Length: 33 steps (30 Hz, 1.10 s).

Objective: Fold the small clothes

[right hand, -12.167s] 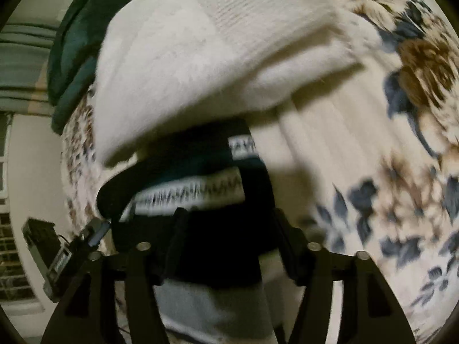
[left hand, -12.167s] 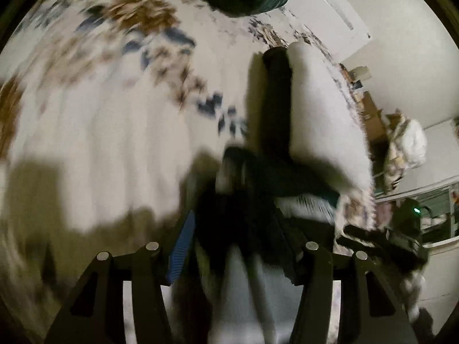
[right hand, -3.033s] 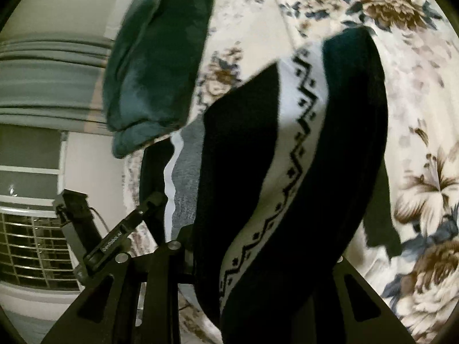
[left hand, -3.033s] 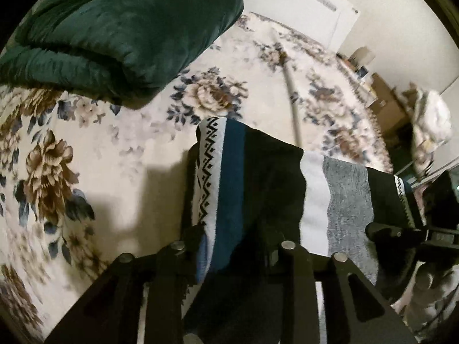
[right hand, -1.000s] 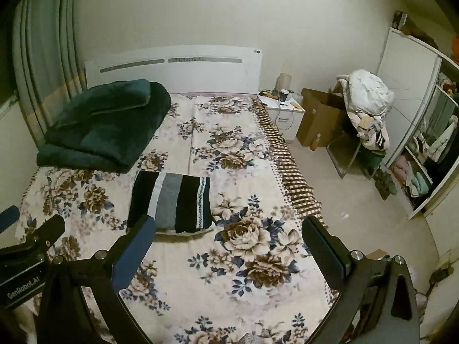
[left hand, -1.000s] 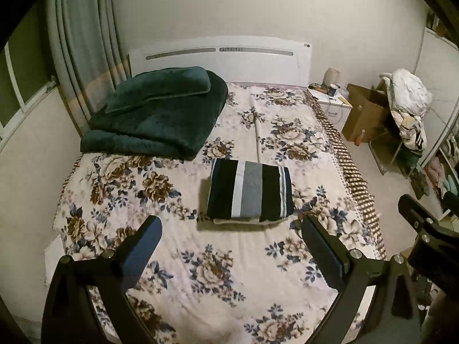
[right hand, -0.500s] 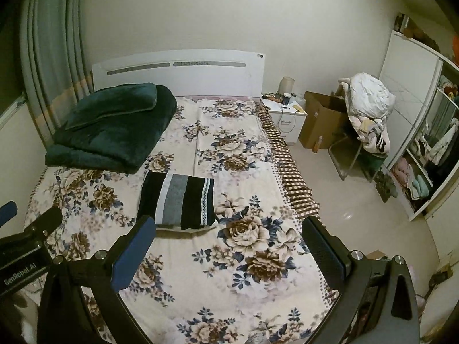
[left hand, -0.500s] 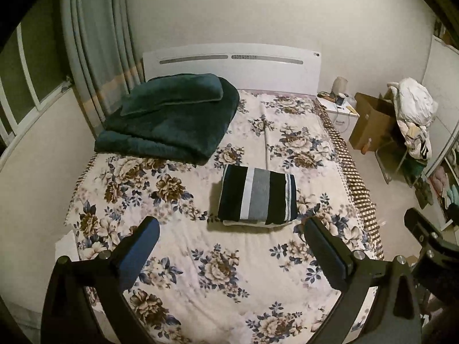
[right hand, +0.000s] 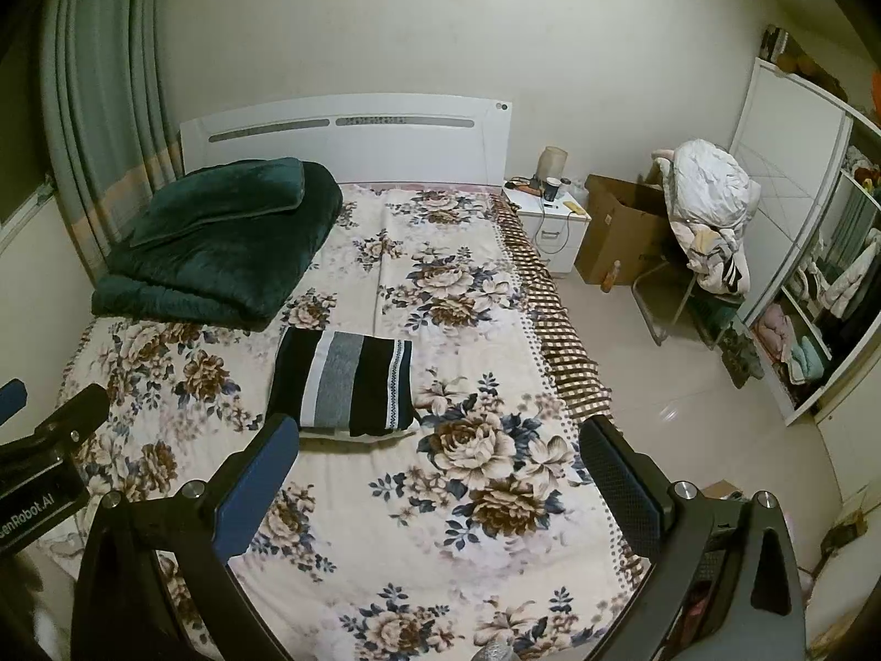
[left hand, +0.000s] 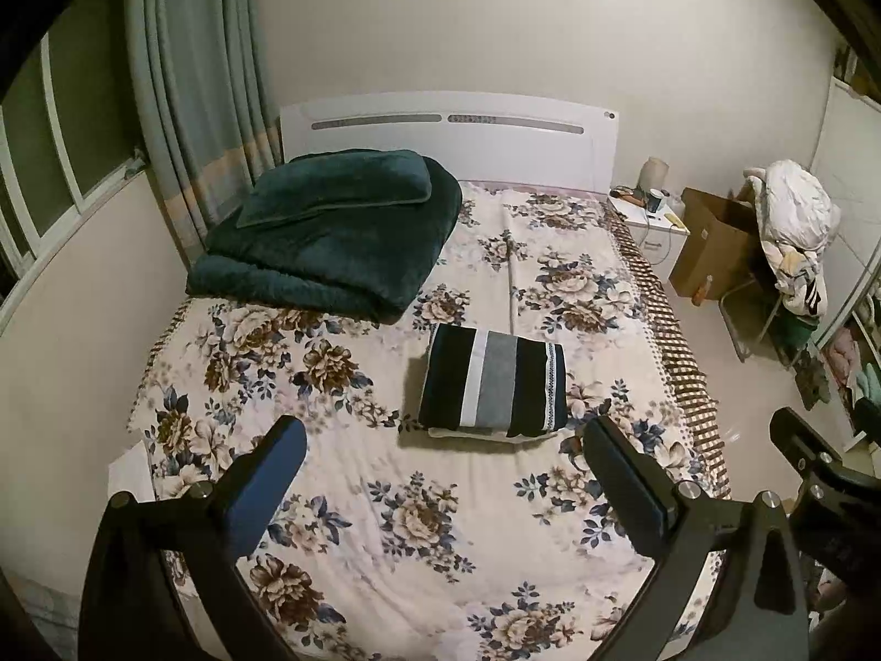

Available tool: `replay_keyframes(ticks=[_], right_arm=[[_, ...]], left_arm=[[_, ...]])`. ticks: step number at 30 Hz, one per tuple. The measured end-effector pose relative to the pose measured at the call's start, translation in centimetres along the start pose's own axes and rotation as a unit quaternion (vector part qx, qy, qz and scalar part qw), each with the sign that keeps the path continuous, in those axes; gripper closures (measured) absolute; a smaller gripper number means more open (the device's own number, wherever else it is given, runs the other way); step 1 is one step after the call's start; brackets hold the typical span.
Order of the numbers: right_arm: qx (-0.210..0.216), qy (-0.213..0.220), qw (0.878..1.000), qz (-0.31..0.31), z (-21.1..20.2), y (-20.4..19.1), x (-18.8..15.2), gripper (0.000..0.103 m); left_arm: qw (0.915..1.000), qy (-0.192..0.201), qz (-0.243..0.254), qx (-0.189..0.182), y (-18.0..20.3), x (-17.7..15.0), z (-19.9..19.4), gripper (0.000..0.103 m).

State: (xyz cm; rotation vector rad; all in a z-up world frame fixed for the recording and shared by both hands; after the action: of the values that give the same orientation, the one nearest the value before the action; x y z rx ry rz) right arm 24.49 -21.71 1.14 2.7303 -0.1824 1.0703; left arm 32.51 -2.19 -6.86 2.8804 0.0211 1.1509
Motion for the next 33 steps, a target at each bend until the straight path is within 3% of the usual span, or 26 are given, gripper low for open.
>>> replay_keyframes(ticks=[33], right_arm=[[0.033, 0.009, 0.999, -0.022, -1.0, -0.6, 3.5, 0.0]], left_arm=[[0.9999, 0.014, 0.004, 0.008, 0.5, 0.4, -1.8, 0.0]])
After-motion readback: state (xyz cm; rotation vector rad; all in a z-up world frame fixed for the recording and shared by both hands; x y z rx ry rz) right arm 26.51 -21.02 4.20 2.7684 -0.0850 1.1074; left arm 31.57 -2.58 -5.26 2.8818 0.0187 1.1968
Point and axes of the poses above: each gripper's, at about its wrist camera, not at the fingertips, and z roughly the way its jaws point, y to its right, x to its top, the point moved 8 cm from there along z, roughly the way its jaws point, and after that the axes turned 5 degrees about -z, right-handed, at the moved point
